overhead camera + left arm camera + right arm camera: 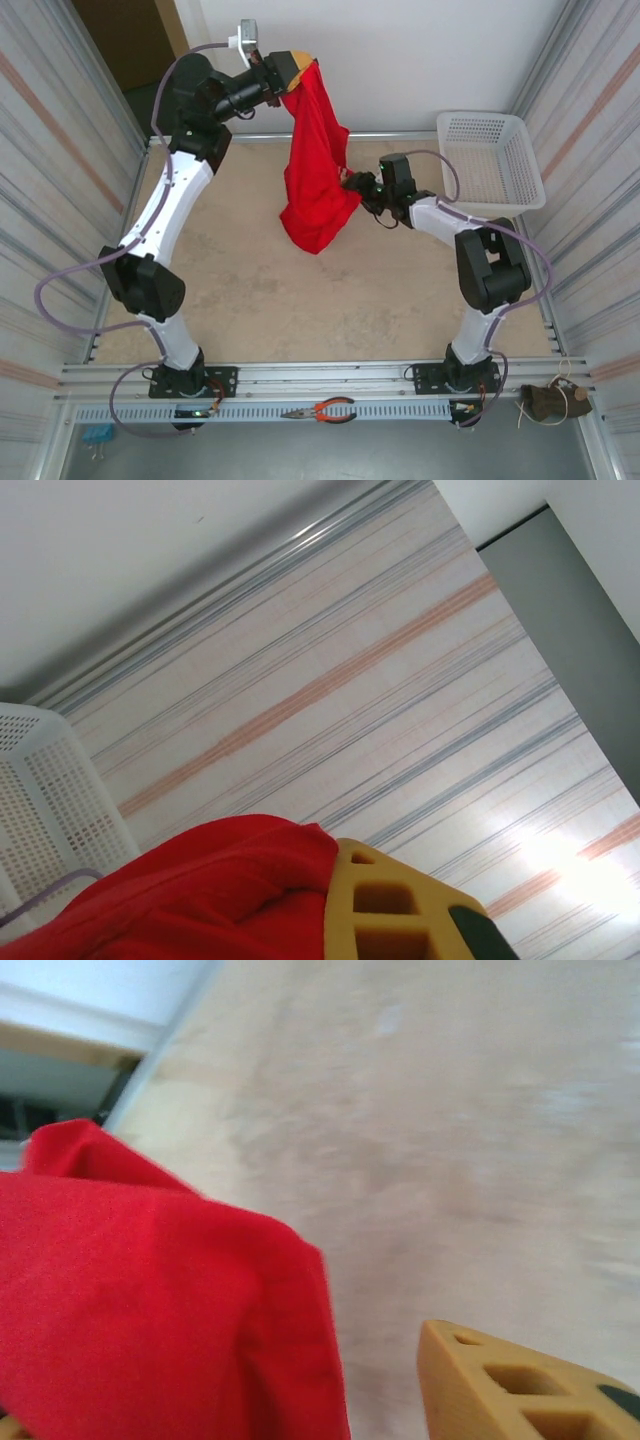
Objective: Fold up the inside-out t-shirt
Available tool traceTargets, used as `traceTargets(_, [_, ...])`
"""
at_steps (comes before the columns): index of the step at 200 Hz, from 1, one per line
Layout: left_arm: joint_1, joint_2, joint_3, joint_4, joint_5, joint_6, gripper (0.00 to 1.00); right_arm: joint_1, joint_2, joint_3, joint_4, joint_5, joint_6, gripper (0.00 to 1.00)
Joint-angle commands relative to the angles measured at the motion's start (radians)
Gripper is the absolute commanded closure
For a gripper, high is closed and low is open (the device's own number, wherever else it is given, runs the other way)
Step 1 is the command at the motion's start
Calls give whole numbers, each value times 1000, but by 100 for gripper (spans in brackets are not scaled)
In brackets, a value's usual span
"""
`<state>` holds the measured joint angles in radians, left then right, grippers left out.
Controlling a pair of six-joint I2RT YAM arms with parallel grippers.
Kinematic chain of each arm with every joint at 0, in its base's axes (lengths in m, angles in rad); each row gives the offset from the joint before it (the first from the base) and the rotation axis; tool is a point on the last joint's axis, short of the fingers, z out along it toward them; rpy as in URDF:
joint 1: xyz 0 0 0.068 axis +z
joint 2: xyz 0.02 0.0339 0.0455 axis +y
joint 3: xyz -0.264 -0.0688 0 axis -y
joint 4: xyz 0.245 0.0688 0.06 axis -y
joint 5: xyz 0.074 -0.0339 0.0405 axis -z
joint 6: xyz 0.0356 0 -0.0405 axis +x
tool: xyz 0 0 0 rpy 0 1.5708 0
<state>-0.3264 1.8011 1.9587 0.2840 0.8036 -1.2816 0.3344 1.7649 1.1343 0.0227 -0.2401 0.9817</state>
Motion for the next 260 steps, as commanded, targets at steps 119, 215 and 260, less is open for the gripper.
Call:
traceTargets(119, [0,-60,-21,125,82,17,100,-44,-355,257,-53,-265,-260,16])
traceTargets(215, [15,-96,-34,30,53,68,100,-15,-36,376,311,-518,-51,98])
traceTargets(260, [142,-129,-145,-11,13,84,100,-223,-139,646,128,-489,-51,100])
